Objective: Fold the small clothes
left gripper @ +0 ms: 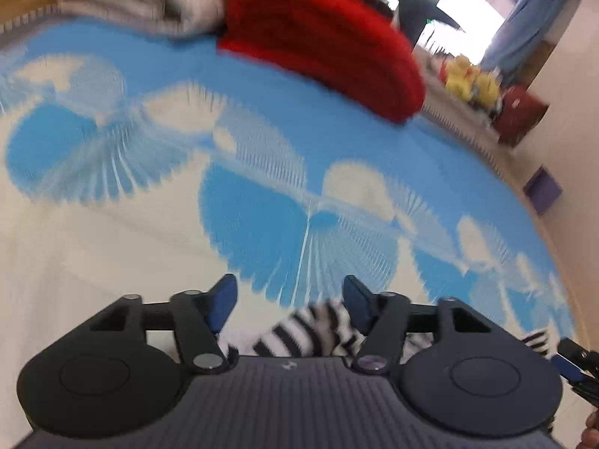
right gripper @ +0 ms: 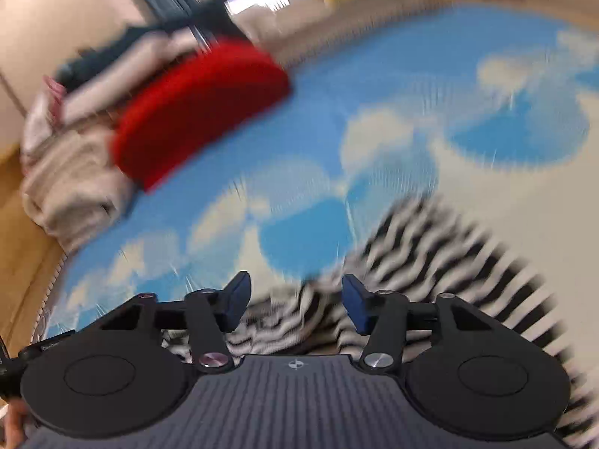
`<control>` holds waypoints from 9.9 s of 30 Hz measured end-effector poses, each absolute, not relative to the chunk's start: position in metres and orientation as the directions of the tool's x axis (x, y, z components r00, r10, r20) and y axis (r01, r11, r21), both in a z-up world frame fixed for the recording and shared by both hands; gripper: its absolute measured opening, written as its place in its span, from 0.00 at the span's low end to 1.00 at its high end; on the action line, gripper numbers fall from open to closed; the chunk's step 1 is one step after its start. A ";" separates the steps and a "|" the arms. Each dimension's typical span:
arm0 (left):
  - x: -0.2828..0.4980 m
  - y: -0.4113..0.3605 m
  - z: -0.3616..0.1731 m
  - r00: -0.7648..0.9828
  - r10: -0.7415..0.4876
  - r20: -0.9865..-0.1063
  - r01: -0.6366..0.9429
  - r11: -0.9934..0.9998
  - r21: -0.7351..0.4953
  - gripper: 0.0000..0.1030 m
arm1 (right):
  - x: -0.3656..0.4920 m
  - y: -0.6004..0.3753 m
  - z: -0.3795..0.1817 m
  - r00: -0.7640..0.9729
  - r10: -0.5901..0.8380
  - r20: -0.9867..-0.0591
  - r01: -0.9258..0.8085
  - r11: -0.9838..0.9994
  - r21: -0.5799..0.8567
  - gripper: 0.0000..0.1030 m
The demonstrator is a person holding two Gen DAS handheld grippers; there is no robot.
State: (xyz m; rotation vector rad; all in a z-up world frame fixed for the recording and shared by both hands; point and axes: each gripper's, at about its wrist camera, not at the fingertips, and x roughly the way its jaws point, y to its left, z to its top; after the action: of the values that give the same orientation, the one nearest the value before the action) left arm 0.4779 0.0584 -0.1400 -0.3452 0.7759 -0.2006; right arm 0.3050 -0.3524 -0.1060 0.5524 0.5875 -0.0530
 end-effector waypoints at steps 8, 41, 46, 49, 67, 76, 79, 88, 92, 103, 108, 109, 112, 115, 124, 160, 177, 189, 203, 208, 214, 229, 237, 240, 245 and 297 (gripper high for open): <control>0.374 0.057 -0.083 0.730 -0.133 -0.670 0.111 0.991 -0.076 0.84 | 0.234 -0.383 -0.084 0.842 -0.028 -0.539 0.281 0.876 0.393 0.55; 0.284 0.077 -0.187 0.616 -0.208 -0.760 0.315 0.949 -0.005 0.22 | 0.111 -0.374 -0.164 0.762 -0.072 -0.643 0.175 0.980 0.098 0.03; 0.290 0.086 -0.187 0.631 -0.175 -0.756 0.286 0.958 0.018 0.19 | 0.098 -0.406 -0.159 0.758 -0.230 -0.610 0.351 0.933 0.085 0.02; 0.292 0.090 -0.182 0.650 -0.174 -0.739 0.265 0.964 0.006 0.19 | 0.104 -0.407 -0.162 0.737 -0.254 -0.626 0.375 0.925 0.066 0.02; 0.290 0.101 -0.174 0.659 -0.167 -0.733 0.198 0.979 -0.045 0.21 | 0.095 -0.393 -0.166 0.779 -0.030 -0.626 0.196 0.960 0.198 0.45; 0.285 0.098 -0.170 0.695 -0.134 -0.706 0.197 0.980 0.008 0.13 | 0.112 -0.352 -0.178 0.743 -0.163 -0.650 0.186 0.982 -0.033 0.06; 0.285 0.109 -0.165 0.696 -0.155 -0.701 0.176 0.984 -0.043 0.09 | 0.107 -0.373 -0.177 0.732 -0.262 -0.629 0.316 0.948 -0.026 0.04; 0.289 0.108 -0.167 0.699 -0.142 -0.701 0.195 0.981 -0.004 0.05 | 0.134 -0.392 -0.179 0.700 -0.406 -0.587 0.432 0.896 -0.105 0.02; 0.294 0.113 -0.169 0.692 -0.174 -0.700 0.210 0.977 -0.036 0.10 | 0.143 -0.405 -0.196 0.616 -0.387 -0.686 0.445 0.890 -0.101 0.02; 0.273 0.125 -0.105 0.782 -0.262 -0.566 0.200 0.965 -0.171 0.83 | 0.094 -0.414 -0.156 0.724 -0.460 -0.513 0.558 0.829 0.044 0.59; 0.316 0.042 -0.087 0.727 -0.325 -0.605 0.425 0.905 0.025 0.83 | 0.127 -0.388 -0.153 0.793 -0.258 -0.552 0.394 0.908 0.141 0.59; 0.328 0.021 -0.090 0.709 -0.323 -0.627 0.467 0.881 0.075 0.83 | 0.141 -0.381 -0.158 0.786 -0.226 -0.576 0.366 0.920 0.139 0.59; 0.365 -0.030 -0.112 0.669 -0.291 -0.684 0.539 0.823 0.177 0.82 | 0.166 -0.356 -0.163 0.762 -0.186 -0.620 0.304 0.948 0.090 0.59; 0.413 -0.045 -0.141 0.572 -0.281 -0.771 0.539 0.837 0.095 0.04 | 0.181 -0.339 -0.164 0.751 -0.193 -0.632 0.259 0.966 0.014 0.59; 0.515 0.006 -0.154 0.628 -0.254 -0.736 0.254 0.960 -0.114 0.04 | 0.203 -0.315 -0.149 0.778 -0.139 -0.613 0.188 0.982 0.017 0.59; 0.315 0.151 -0.158 0.684 -0.126 -0.719 0.222 0.974 0.040 0.79 | 0.182 -0.338 -0.171 0.741 -0.068 -0.668 0.266 0.943 0.200 0.62; 0.195 0.057 -0.158 0.758 -0.131 -0.639 0.140 0.989 -0.037 1.00 | 0.075 -0.275 -0.154 0.893 0.010 -0.450 0.081 0.980 0.182 0.72; 0.211 0.044 -0.174 0.734 -0.118 -0.669 0.148 0.989 -0.011 1.00 | 0.079 -0.277 -0.171 0.857 0.031 -0.515 0.069 0.982 0.174 0.72; 0.242 0.059 -0.169 0.688 -0.096 -0.719 0.058 0.995 -0.078 1.00 | 0.094 -0.398 -0.213 0.798 -0.041 -0.601 0.558 0.429 0.711 0.74; 0.282 0.090 -0.147 0.700 -0.045 -0.713 -0.037 0.994 -0.099 1.00 | 0.124 -0.419 -0.232 0.801 -0.068 -0.595 0.592 0.244 0.768 0.73; 0.309 0.128 -0.148 0.699 0.009 -0.715 -0.148 0.980 -0.132 1.00 | 0.156 -0.404 -0.191 0.815 -0.105 -0.570 0.551 0.443 0.707 0.18; 0.300 0.208 -0.159 0.649 0.084 -0.756 -0.374 0.901 -0.221 1.00 | 0.253 0.032 -0.208 0.790 0.140 -0.597 -0.403 0.853 -0.333 0.33; 0.296 0.187 -0.154 0.701 -0.068 -0.710 -0.240 0.915 -0.324 1.00 | 0.179 -0.044 -0.134 0.783 0.394 -0.481 -0.474 0.879 -0.051 0.55; 0.293 0.162 -0.148 0.709 -0.174 -0.683 -0.145 0.913 -0.382 1.00 | 0.177 -0.096 -0.112 0.905 0.159 -0.395 -0.215 0.971 -0.102 0.26; 0.291 0.111 -0.153 0.623 -0.367 -0.691 -0.010 0.879 -0.477 1.00 | 0.207 -0.111 -0.174 0.749 0.147 -0.646 -0.306 0.941 -0.142 0.18; 0.743 -0.105 -0.148 0.619 -0.327 -0.714 0.261 0.943 -0.206 0.66 | 0.431 -0.395 -0.229 0.774 0.238 -0.588 0.193 0.795 0.575 0.27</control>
State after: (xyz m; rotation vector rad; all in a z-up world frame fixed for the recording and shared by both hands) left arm 0.7428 -0.1053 -0.1481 -0.0842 0.8379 -0.3386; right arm 0.4314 -0.3949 -0.2294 0.6654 0.6994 0.0263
